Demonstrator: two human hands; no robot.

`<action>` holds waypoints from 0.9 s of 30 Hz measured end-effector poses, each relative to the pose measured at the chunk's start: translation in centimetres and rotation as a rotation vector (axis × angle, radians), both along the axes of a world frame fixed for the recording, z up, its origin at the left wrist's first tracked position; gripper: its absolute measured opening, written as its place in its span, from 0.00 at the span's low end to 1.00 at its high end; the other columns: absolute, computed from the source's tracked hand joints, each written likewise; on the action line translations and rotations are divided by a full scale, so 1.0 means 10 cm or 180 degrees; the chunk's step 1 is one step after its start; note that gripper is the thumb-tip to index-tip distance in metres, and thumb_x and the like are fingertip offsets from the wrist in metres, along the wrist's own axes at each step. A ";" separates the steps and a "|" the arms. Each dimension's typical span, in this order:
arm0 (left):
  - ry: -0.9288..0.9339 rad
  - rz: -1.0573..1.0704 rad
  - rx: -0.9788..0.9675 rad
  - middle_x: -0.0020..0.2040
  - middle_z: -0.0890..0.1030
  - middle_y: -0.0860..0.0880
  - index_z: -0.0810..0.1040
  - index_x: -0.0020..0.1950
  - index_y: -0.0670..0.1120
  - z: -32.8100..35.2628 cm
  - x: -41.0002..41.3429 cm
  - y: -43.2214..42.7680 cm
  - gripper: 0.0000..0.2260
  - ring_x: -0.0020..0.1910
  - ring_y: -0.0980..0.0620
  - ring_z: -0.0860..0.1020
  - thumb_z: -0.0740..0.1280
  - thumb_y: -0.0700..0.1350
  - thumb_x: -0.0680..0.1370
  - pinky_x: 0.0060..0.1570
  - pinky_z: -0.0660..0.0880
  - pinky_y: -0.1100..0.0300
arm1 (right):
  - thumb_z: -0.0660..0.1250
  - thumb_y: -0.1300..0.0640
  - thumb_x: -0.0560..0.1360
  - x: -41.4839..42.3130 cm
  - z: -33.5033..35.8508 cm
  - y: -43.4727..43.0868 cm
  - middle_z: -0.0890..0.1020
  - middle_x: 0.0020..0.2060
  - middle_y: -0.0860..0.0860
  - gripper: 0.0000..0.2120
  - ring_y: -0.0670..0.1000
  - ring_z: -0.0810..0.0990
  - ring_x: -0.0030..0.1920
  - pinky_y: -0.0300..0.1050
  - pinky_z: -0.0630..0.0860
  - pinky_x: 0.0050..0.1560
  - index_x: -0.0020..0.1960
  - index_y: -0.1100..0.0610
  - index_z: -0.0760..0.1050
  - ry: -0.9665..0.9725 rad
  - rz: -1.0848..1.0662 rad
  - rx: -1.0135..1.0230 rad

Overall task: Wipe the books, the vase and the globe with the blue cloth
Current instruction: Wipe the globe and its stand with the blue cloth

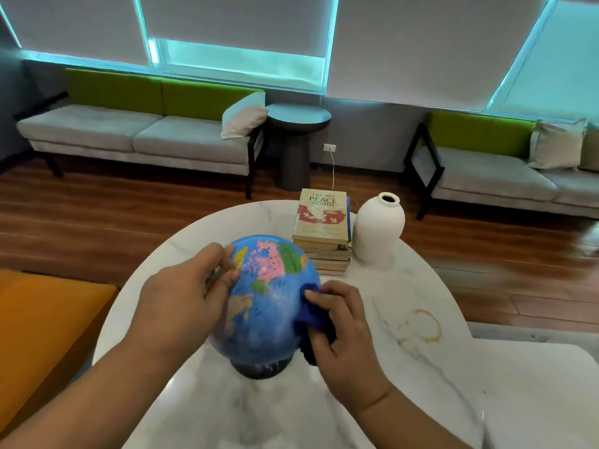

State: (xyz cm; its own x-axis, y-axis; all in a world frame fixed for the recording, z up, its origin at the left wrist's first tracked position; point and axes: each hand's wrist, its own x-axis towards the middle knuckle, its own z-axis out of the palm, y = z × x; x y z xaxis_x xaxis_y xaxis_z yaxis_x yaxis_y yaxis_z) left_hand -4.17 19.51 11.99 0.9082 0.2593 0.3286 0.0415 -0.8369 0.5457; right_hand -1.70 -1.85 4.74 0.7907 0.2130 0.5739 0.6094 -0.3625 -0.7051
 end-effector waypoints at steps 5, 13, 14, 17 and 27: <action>0.0107 0.0155 -0.0081 0.47 0.84 0.54 0.72 0.44 0.55 0.02 0.01 -0.01 0.06 0.38 0.50 0.80 0.66 0.55 0.76 0.39 0.78 0.53 | 0.67 0.63 0.69 0.08 -0.03 -0.10 0.69 0.59 0.43 0.22 0.42 0.72 0.62 0.33 0.68 0.63 0.61 0.47 0.73 0.0135 0.0122 -0.0160; 0.0114 0.0225 -0.0118 0.48 0.84 0.54 0.72 0.42 0.55 0.04 -0.01 -0.08 0.06 0.37 0.51 0.79 0.66 0.53 0.76 0.36 0.76 0.56 | 0.69 0.66 0.68 -0.01 0.02 0.02 0.68 0.59 0.45 0.22 0.44 0.72 0.61 0.33 0.68 0.62 0.58 0.50 0.74 0.0038 0.0109 -0.0221; 0.0124 0.0232 -0.0134 0.47 0.84 0.54 0.72 0.42 0.55 0.05 -0.01 -0.08 0.06 0.38 0.51 0.79 0.66 0.53 0.76 0.36 0.77 0.56 | 0.69 0.65 0.68 0.02 0.10 0.05 0.69 0.59 0.45 0.22 0.46 0.72 0.62 0.34 0.69 0.63 0.59 0.50 0.75 0.0027 0.0180 -0.0339; 0.0111 0.0219 -0.0233 0.49 0.84 0.55 0.73 0.43 0.54 0.05 0.00 -0.08 0.05 0.41 0.49 0.80 0.67 0.53 0.76 0.39 0.78 0.53 | 0.69 0.65 0.68 0.08 0.11 -0.03 0.70 0.60 0.44 0.22 0.46 0.71 0.63 0.35 0.68 0.65 0.60 0.50 0.76 0.0066 0.0320 -0.0522; 0.0117 0.0140 -0.0037 0.47 0.85 0.53 0.71 0.42 0.56 0.03 0.00 -0.10 0.06 0.38 0.49 0.80 0.66 0.53 0.76 0.36 0.76 0.55 | 0.67 0.58 0.72 0.12 0.56 0.22 0.73 0.61 0.45 0.17 0.49 0.70 0.62 0.38 0.68 0.63 0.60 0.49 0.78 -0.0066 0.0302 -0.1246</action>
State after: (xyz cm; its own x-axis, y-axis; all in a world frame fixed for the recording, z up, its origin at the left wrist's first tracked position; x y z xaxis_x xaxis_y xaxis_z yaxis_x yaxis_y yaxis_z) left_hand -4.20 18.54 12.32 0.9073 0.3028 0.2919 0.0983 -0.8275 0.5528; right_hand -0.45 0.38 10.38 0.7461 0.4902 0.4507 0.6659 -0.5427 -0.5120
